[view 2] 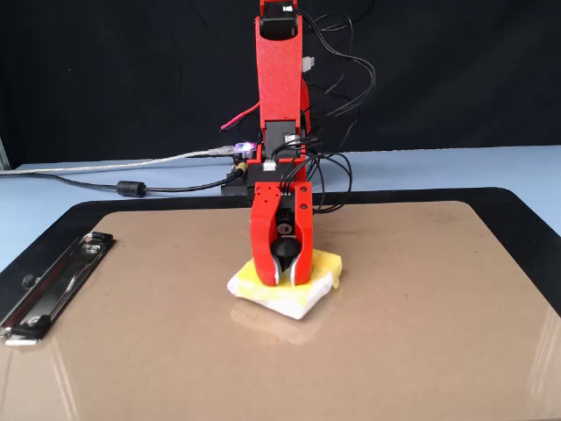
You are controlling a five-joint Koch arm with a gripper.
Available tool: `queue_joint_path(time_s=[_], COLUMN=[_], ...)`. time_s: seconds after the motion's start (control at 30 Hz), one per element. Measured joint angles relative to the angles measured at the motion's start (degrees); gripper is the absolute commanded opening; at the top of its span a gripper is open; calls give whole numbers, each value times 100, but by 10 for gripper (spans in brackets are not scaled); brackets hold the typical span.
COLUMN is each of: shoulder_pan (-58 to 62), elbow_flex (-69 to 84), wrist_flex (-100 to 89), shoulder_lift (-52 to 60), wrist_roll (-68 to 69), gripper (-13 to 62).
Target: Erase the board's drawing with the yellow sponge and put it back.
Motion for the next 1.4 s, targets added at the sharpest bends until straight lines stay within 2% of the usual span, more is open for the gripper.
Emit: queue_joint_path(time_s=[0.23, 0.3, 0.4, 0.53, 0.63, 0.7, 0.77, 0.93, 1.07, 1.2, 1.4], shoulder_pan=[18, 9, 35, 18, 70, 88, 35, 26, 141, 457, 580], elbow_flex=[2979, 3032, 2619, 308, -571, -413, 123, 2452, 3164, 2795, 659], wrist_flex=[70, 97, 114, 97, 26, 18, 18, 79, 105, 132, -44], shoulder_lift=[2584, 2865, 2505, 492, -343, -290, 220, 2232, 3146, 2777, 650], wrist_roll=[-9, 18, 9, 0, 0, 0, 0, -18, 0, -9, -26], gripper=[-82, -82, -82, -82, -82, -82, -82, -82, -82, -82, -82])
